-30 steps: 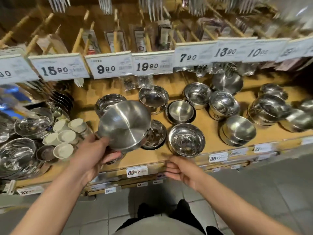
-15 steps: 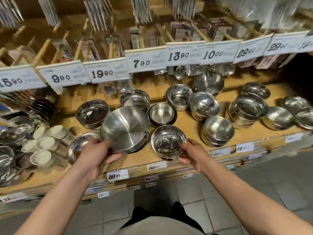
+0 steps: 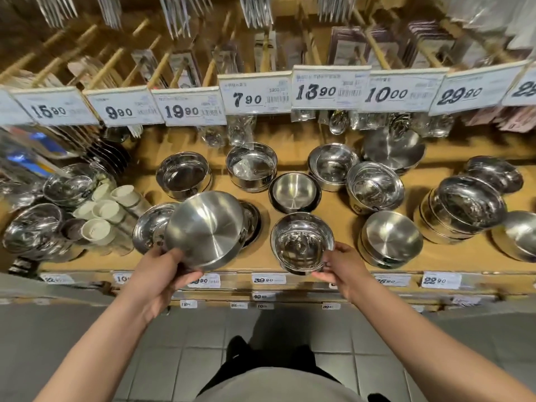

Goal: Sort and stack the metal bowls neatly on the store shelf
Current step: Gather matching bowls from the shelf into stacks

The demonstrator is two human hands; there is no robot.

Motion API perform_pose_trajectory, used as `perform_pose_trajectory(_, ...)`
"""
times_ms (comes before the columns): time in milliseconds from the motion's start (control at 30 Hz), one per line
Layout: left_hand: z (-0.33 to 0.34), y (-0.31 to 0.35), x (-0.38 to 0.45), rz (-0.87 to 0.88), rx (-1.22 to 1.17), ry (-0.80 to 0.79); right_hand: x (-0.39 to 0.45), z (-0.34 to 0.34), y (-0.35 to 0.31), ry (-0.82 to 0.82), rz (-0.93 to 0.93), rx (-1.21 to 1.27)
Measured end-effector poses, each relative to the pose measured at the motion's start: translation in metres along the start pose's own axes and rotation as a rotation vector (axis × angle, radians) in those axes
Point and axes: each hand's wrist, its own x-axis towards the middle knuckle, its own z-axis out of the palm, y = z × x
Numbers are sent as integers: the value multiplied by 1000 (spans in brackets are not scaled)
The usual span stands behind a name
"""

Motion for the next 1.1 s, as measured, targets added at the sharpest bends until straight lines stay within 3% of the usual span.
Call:
perform_pose_trajectory(333, 8, -6, -16, 5, -13, -38, 1, -10, -4, -53, 47, -15)
perform_pose_trajectory(1100, 23, -13, -20, 26, 48, -75, -10, -27, -2, 19, 66, 135)
